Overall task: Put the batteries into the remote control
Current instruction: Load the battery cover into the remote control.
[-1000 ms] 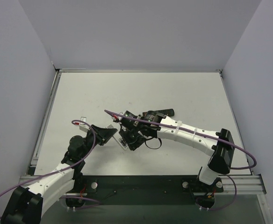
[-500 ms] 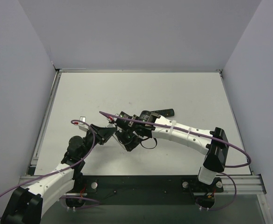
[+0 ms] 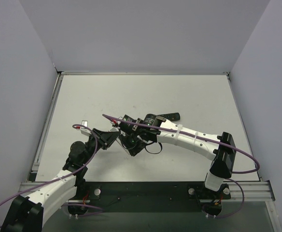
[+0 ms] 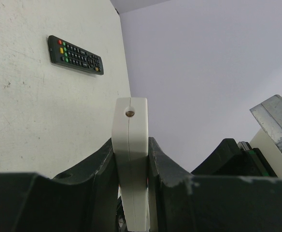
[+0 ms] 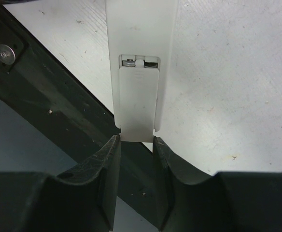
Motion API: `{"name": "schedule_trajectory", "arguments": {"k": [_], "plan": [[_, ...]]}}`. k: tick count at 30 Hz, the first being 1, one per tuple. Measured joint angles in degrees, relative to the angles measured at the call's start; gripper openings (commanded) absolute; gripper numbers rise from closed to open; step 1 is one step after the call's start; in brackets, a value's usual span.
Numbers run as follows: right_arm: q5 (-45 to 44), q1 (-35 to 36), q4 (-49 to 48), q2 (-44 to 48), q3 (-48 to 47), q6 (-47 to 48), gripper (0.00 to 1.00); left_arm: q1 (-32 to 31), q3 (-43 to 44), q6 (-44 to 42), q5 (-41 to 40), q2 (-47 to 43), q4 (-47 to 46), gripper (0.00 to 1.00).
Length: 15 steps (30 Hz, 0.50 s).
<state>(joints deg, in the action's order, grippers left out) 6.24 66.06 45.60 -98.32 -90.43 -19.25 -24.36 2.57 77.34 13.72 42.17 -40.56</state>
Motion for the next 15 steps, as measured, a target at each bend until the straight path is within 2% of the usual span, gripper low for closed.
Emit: {"name": "schedule_trajectory", "arguments": {"k": [10, 15], "plan": [[-0.22, 0.04, 0.72, -1.75, -1.57, 0.0, 0.06, 0.02, -0.31, -0.11, -0.04, -0.5, 0.11, 0.0], [-0.24, 0.02, 1.16, -1.81, -1.97, 0.0, 0.14, 0.0, -0.31, -0.04, -0.04, -0.83, 0.15, 0.0]]}}
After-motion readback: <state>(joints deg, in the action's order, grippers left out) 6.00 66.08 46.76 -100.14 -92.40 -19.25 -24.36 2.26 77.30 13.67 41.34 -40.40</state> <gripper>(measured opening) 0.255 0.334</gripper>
